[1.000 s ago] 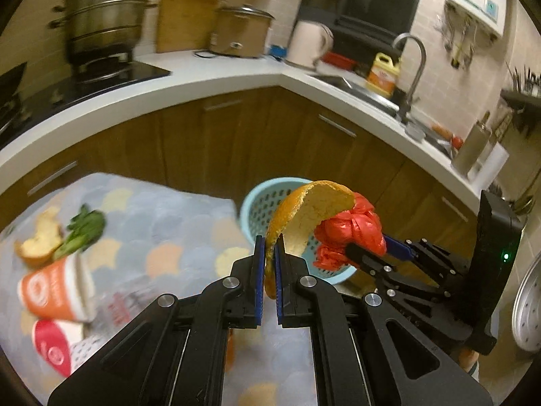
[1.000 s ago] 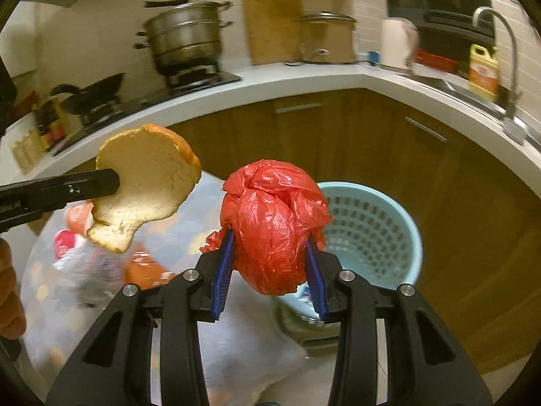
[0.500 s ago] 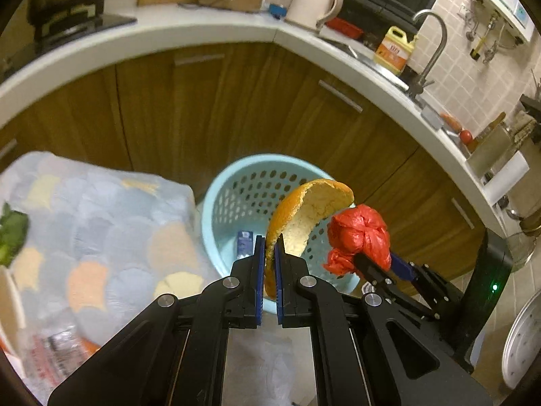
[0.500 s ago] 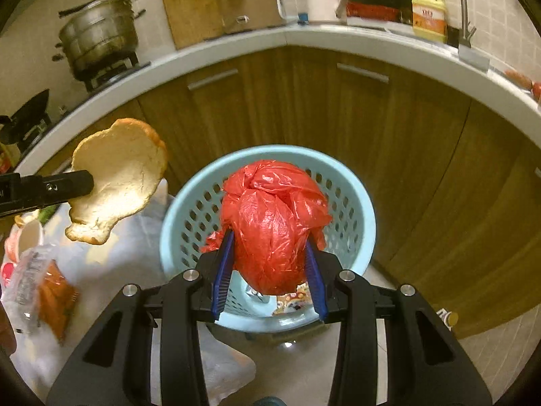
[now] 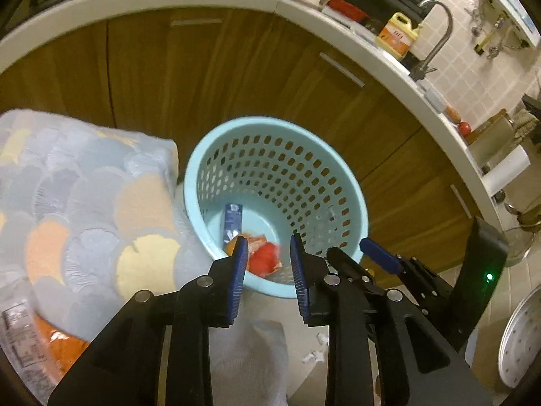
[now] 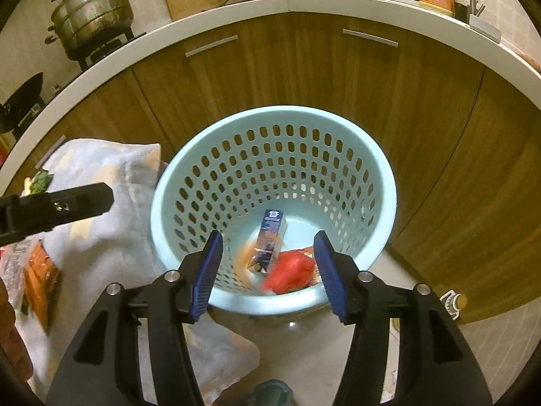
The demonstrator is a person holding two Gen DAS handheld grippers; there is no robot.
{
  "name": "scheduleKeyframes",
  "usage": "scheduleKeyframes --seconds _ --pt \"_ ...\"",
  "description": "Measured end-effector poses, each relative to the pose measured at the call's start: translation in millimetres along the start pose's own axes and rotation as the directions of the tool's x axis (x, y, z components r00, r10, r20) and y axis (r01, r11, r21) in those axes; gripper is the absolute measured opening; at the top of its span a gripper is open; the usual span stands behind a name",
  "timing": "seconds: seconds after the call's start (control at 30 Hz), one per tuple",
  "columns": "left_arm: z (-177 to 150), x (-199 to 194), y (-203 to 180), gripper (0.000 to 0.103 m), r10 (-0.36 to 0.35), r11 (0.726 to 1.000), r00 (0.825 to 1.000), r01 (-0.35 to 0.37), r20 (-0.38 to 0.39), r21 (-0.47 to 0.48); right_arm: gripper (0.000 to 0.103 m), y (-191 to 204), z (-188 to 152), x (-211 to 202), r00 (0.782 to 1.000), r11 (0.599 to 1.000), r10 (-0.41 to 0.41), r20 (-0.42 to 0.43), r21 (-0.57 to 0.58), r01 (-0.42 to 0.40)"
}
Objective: Collect trash
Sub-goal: 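Release the bread crust and red bag into the basket with both tools, then return both tools to the table toward the red cup and clear wrapper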
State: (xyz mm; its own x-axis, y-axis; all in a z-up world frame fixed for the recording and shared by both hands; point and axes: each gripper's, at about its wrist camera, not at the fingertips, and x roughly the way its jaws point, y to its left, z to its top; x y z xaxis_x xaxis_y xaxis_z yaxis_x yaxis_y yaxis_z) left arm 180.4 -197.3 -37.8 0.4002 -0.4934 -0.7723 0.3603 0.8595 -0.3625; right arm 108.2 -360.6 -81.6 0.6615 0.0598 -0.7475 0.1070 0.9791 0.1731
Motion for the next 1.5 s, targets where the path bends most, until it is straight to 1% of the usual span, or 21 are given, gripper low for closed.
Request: scheduleKeyframes --seconds 0.07,0.13,0.2,0.27,0.33,0.43,0.5,0.57,0.6,0.63,0.67,0.77,0.87,0.9,1.0,1.1,1.17,1.2,1.27,1.33,1.5 --pt "-2.1 -16.9 -1.6 0.027 0.008 1.000 0.999 -0.009 0.035 0.020 0.052 6.4 2.6 -8.9 1.000 1.000 0.010 0.021 -0.016 -0.010" --pt "-4.9 -34.3 -3.2 0.027 0.006 1.000 0.998 -0.008 0.067 0.030 0.052 18.9 4.4 -23.8 0.998 0.998 0.046 0.047 -0.042 -0.044" --pt "-11.3 -59.0 -4.7 0.030 0.015 0.999 0.993 -0.020 0.116 0.042 0.052 36.6 6.1 -40.8 0.993 0.993 0.090 0.079 -0.082 -0.084" --pt "-18.7 -81.0 -1.5 0.040 0.025 0.998 0.986 -0.033 0.163 0.048 0.052 59.2 5.1 -59.0 0.985 0.984 0.128 0.114 -0.136 -0.112" --pt "-29.4 -105.7 3.9 0.043 0.036 0.998 0.977 -0.047 0.211 0.047 0.052 76.7 4.3 -70.2 0.978 0.975 0.162 0.127 -0.174 -0.139" --pt "-47.4 -146.5 21.4 0.043 0.076 0.997 0.957 -0.082 0.280 0.011 0.052 105.4 0.6 -86.0 0.966 0.956 0.216 0.143 -0.234 -0.179" --pt "-61.7 -175.8 39.3 0.046 0.103 0.995 0.939 -0.097 0.329 -0.035 0.052 124.5 -3.9 -93.6 0.957 0.940 0.252 0.143 -0.270 -0.207" --pt "-75.9 -201.7 61.9 0.047 0.160 0.987 0.916 -0.137 0.368 -0.089 0.052 139.8 -7.4 -97.0 0.951 0.928 0.276 0.138 -0.297 -0.226" --pt "-84.2 -215.2 76.3 0.048 0.204 0.978 0.901 -0.168 0.382 -0.125 0.052 148.5 -9.9 -99.6 0.948 0.920 0.287 0.135 -0.316 -0.233" --pt "-88.9 -222.0 85.3 0.050 0.229 0.972 0.893 -0.185 0.387 -0.148 0.052 154.0 -11.7 -100.6 0.946 0.914 0.295 0.132 -0.328 -0.239" --pt "-98.4 -233.8 103.6 0.050 0.275 0.958 0.881 -0.215 0.386 -0.192 0.052 159.5 -13.3 -101.2 0.944 0.908 0.304 0.128 -0.338 -0.247" --pt "-117.5 -249.0 139.1 0.050 0.345 0.928 0.867 -0.257 0.361 -0.271 0.052 172.8 -20.4 -100.1 0.939 0.892 0.327 0.112 -0.366 -0.267" --pt "-136.7 -253.8 176.3 0.050 0.392 0.893 0.867 -0.278 0.308 -0.355 0.052 187.9 -28.1 -96.5 0.936 0.875 0.342 0.087 -0.391 -0.284" --pt "-140.2 -253.8 182.7 0.050 0.399 0.885 0.868 -0.281 0.296 -0.370 0.052 191.5 -30.5 -95.3 0.936 0.872 0.343 0.082 -0.399 -0.285" --pt "-150.6 -241.8 206.4 0.050 0.408 0.860 0.882 -0.284 0.237 -0.423 0.052 201.3 -37.5 -90.7 0.938 0.863 0.341 0.060 -0.414 -0.288" --pt "-156.4 -225.5 222.0 0.050 0.383 0.850 0.903 -0.261 0.197 -0.457 0.052 202.9 -41.3 -87.6 0.935 0.859 0.351 0.039 -0.411 -0.306" --pt "-155.5 -213.7 226.6 0.050 0.376 0.841 0.912 -0.262 0.164 -0.474 0.052 200.3 -40.2 -86.2 0.931 0.857 0.364 0.029 -0.401 -0.323" --pt "-156.6 -208.4 229.9 0.050 0.372 0.838 0.915 -0.259 0.156 -0.480 0.052 198.5 -39.4 -86.5 0.931 0.859 0.365 0.030 -0.396 -0.324" --pt "-155.0 -203.1 231.5 0.050 0.347 0.842 0.924 -0.229 0.164 -0.489 0.052 195.1 -37.1 -86.1 0.930 0.862 0.366 0.031 -0.388 -0.326" --pt "-151.0 -199.4 232.7 0.051 0.344 0.836 0.924 -0.222 0.165 -0.502 0.052 191.3 -34.8 -84.8 0.929 0.864 0.370 0.028 -0.377 -0.333" --pt "-145.3 -192.9 228.2 0.052 0.365 0.828 0.917 -0.241 0.161 -0.506 0.052 188.6 -34.8 -80.3 0.927 0.864 0.375 0.018 -0.368 -0.343"
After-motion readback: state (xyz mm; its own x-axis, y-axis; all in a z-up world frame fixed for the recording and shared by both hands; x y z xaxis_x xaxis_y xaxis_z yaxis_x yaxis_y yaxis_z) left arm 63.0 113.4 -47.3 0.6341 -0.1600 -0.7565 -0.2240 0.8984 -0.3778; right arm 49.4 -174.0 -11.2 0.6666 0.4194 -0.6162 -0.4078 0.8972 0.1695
